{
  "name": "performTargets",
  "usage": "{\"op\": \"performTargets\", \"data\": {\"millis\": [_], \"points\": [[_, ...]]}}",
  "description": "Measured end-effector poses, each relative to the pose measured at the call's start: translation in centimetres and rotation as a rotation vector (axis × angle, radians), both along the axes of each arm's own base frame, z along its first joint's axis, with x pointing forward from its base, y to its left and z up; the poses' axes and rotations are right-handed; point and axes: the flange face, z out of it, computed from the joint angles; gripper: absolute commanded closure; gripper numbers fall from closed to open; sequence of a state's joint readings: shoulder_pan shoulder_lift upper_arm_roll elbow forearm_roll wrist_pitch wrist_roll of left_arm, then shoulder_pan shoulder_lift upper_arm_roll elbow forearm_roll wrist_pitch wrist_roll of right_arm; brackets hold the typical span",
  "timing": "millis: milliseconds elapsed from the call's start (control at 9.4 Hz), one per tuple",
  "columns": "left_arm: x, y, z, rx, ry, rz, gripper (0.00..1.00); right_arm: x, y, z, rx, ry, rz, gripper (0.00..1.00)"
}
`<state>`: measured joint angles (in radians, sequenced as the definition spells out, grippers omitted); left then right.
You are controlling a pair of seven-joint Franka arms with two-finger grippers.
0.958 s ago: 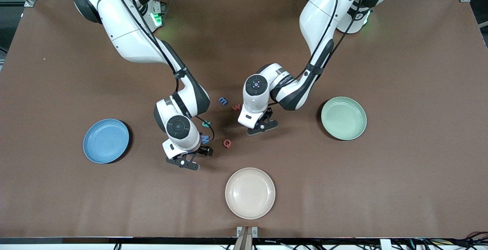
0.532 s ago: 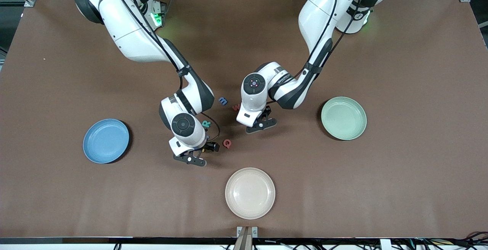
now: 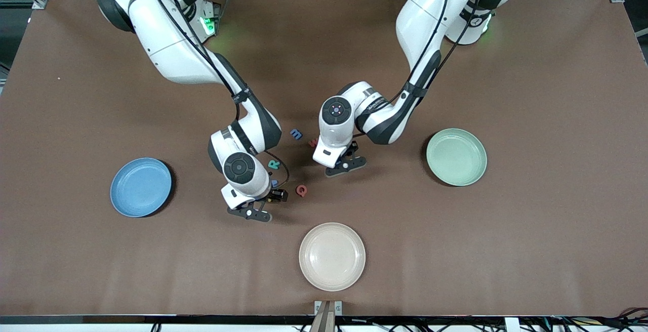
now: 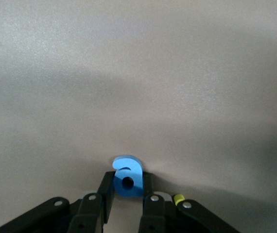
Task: Sort uppercase to blue plate, lowercase to green plate
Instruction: 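Grasp the blue a with the left gripper while the right gripper grasps the H, then drop the a on the green plate while the right gripper drops H on blue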
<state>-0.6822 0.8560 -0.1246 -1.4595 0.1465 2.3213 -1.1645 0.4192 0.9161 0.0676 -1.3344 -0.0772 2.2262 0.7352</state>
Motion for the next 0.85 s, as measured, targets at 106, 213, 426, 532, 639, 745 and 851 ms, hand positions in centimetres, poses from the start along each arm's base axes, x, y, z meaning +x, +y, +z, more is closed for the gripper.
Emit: {"op": "performTargets", "data": {"millis": [106, 213, 426, 532, 639, 745, 851], "points": [[0.0, 0.0, 0.0, 0.0, 0.0, 0.0, 1.0, 0.0, 0.2, 0.1, 0.005, -0.002, 0.001, 1.0], [0.0, 0.0, 0.0, 0.0, 0.0, 0.0, 1.0, 0.0, 0.4, 0.4, 0.01, -0.005, 0.003, 1.0], [0.2, 0.4, 0.1, 0.017, 0.01, -0.038, 1.0, 0.0, 0.5, 0.6, 0.014, -0.007, 0.003, 1.0], [0.7, 1.1, 0.9, 0.043, 0.026, -0.103, 1.0, 0.1, 0.3, 0.6, 0.015, -0.008, 0.0, 1.0], [1.7, 2.6, 2.3, 0.073, 0.045, -0.177, 1.0, 0.7, -0.6, 1.1, 0.017, -0.017, -0.014, 1.0], [3.3, 4.7, 4.2, 0.093, 0.064, -0.236, 1.0, 2.0, -2.5, 2.3, 0.023, -0.034, -0.031, 1.0], [5.0, 7.1, 5.9, 0.101, 0.074, -0.272, 1.0, 3.4, -5.0, 3.9, 0.028, -0.05, -0.031, 1.0]]}}
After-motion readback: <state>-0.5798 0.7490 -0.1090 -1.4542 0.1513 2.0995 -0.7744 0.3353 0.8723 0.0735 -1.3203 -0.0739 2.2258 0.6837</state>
